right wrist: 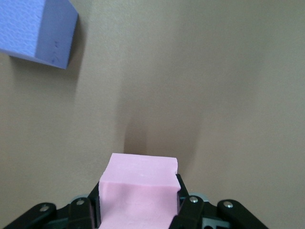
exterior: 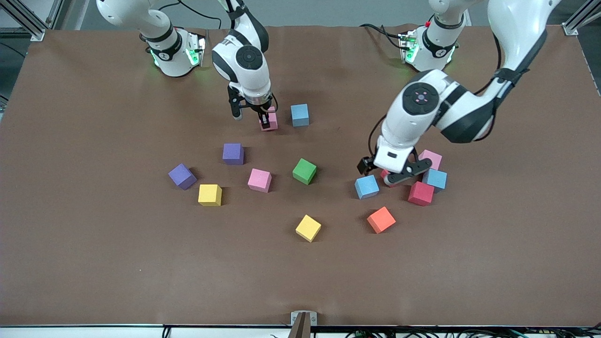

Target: Arrange 11 blocks into digit 3

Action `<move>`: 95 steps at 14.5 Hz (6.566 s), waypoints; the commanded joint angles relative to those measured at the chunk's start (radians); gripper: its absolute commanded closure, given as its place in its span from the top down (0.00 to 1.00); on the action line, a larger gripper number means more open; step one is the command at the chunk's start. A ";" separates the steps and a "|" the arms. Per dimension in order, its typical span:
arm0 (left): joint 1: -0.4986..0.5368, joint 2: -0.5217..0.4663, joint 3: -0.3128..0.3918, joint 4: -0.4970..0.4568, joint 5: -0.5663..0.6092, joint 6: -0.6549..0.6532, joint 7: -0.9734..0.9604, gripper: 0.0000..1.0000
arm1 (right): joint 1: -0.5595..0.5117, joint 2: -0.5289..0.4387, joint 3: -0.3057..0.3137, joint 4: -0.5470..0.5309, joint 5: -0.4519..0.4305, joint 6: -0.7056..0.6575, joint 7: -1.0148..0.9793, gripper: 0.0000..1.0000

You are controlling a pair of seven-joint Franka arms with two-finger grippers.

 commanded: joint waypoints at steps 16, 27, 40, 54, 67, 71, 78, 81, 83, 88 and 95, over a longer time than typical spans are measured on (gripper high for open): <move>-0.260 0.195 0.278 0.095 0.072 0.083 0.050 0.99 | 0.055 0.102 -0.001 0.089 0.038 0.025 0.052 0.01; -0.300 0.248 0.331 0.089 0.126 0.134 0.030 0.71 | 0.078 0.120 -0.001 0.104 0.038 0.020 0.065 0.01; -0.289 0.189 0.260 -0.006 0.125 0.119 -0.285 0.31 | 0.095 0.128 -0.001 0.110 0.038 0.027 0.085 0.01; -0.278 0.116 0.050 -0.192 0.109 0.083 -1.187 0.27 | 0.109 0.139 -0.003 0.117 0.036 0.028 0.084 0.01; -0.301 0.147 -0.018 -0.243 0.108 0.085 -1.480 0.28 | 0.098 0.153 -0.003 0.132 0.038 0.022 0.084 0.07; -0.326 0.167 -0.016 -0.250 0.108 0.085 -1.551 0.30 | 0.095 0.153 -0.003 0.140 0.038 0.020 0.081 0.59; -0.376 0.193 -0.015 -0.247 0.108 0.093 -1.665 0.32 | 0.098 0.151 -0.005 0.144 0.036 0.007 0.084 1.00; -0.393 0.193 -0.013 -0.247 0.108 0.093 -1.679 0.32 | 0.096 0.150 -0.005 0.144 0.036 -0.015 0.075 1.00; -0.395 0.195 -0.011 -0.246 0.109 0.102 -1.683 0.32 | 0.095 0.145 -0.006 0.147 0.036 -0.041 0.070 1.00; -0.412 0.195 -0.007 -0.246 0.109 0.113 -1.683 0.32 | 0.086 0.125 -0.011 0.167 0.036 -0.102 0.069 1.00; -0.438 0.202 0.019 -0.249 0.118 0.125 -1.682 0.32 | 0.017 0.044 -0.012 0.178 0.036 -0.213 -0.020 1.00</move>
